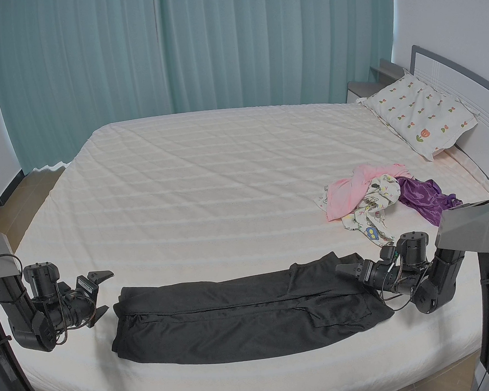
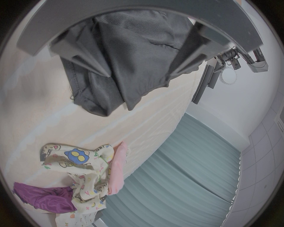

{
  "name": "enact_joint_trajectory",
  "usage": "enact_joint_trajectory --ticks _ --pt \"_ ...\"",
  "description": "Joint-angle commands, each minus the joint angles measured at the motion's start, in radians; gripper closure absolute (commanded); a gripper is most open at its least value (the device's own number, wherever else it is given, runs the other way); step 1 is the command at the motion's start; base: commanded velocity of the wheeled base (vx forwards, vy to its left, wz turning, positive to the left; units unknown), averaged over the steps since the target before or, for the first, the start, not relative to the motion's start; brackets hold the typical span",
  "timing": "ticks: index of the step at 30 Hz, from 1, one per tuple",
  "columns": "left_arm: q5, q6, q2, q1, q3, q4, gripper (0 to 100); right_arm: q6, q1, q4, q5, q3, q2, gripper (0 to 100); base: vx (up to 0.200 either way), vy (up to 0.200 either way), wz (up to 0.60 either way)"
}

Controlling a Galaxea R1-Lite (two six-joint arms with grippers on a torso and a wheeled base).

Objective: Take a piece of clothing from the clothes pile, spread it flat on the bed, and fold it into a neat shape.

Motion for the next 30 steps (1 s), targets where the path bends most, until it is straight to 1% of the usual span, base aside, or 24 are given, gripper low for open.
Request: enact_joint_trajectory --ticks 1,7,15,29,30 --pt "0.0 0.0 0.003 -0.001 0.002 -0.001 0 0.0 0.0 -0.002 0.0 0.025 0.018 100 0.0 0.0 0.0" --pt "0.0 0.001 0.003 -0.001 0.007 -0.001 0 0.0 -0.006 -0.031 -0.001 0.089 -0.005 100 0.0 0.0 0.0" --pt "0.0 0.004 0.003 -0.001 0.013 -0.001 0 -0.002 -0.022 -0.123 -0.001 0.183 -0.02 100 0.0 0.0 0.0" --pt "0.006 0.004 0.01 -0.001 0.01 -0.003 0 -0.051 -0.048 -0.119 0.005 0.223 -0.032 100 0.0 0.0 0.0" --pt "0.008 0.004 0.01 -0.001 0.01 -0.003 0 -0.052 -0.048 -0.117 0.005 0.224 -0.031 0 0.0 0.0 0.0"
